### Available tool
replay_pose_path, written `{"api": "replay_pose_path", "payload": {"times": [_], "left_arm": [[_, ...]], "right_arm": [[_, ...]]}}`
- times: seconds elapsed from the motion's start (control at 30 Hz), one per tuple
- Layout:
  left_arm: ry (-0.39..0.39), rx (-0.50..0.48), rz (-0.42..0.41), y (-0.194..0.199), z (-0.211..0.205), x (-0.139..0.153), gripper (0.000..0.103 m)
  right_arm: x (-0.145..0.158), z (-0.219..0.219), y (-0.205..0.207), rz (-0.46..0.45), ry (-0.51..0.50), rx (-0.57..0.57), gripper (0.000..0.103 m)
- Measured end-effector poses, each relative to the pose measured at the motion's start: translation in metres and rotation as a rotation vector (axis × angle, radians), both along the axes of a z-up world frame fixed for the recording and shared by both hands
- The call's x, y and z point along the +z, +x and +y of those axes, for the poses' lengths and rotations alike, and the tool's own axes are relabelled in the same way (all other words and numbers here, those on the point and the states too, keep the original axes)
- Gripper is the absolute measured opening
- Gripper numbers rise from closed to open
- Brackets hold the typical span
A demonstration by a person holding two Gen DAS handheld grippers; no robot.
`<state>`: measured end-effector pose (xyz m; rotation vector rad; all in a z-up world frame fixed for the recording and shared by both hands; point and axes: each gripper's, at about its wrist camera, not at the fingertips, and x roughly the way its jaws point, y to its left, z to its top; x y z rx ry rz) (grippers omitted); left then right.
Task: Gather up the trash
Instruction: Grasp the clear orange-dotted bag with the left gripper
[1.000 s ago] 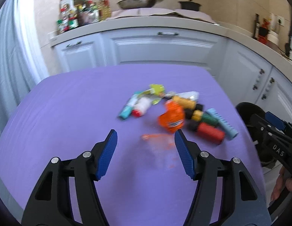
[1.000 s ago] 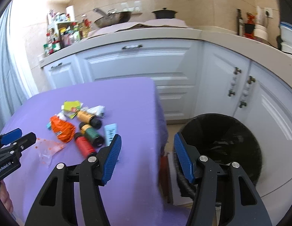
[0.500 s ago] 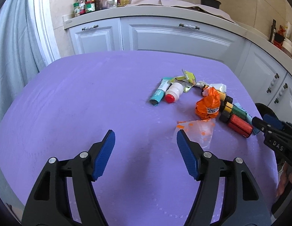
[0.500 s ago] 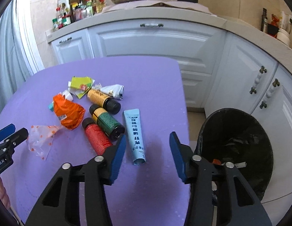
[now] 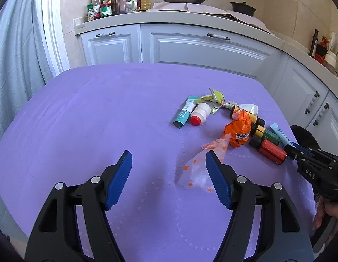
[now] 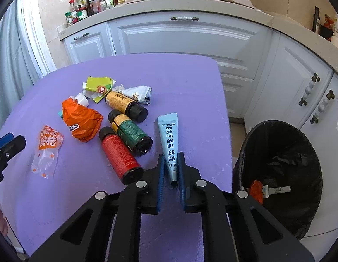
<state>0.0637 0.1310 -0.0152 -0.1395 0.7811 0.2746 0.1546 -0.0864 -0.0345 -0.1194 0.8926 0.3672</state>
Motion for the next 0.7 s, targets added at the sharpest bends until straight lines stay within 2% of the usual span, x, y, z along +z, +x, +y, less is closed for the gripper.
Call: {"api": "replay_pose_path", "payload": {"times": [0.37, 0.6, 0.67, 0.7], "left_arm": [[-0.017, -0.052, -0.001, 0.001, -0.017, -0.003, 0.072], [-0.001, -0.080, 0.023, 0.009, -0.027, -0.018, 0.072], [0.004, -0.084, 0.033, 0.010, -0.029, -0.023, 0.070], [0.004, -0.088, 0.038, 0.010, -0.029, -0.025, 0.065]], "right_arm": [[0.015, -0.032, -0.012, -0.069, 0.026, -0.075, 0.012], [0.017, -0.055, -0.016, -0.082, 0.037, -0.126, 0.012], [0.016, -0.058, -0.017, -0.080, 0.037, -0.133, 0.012], [0.016, -0.060, -0.018, -0.078, 0.038, -0.136, 0.012]]}}
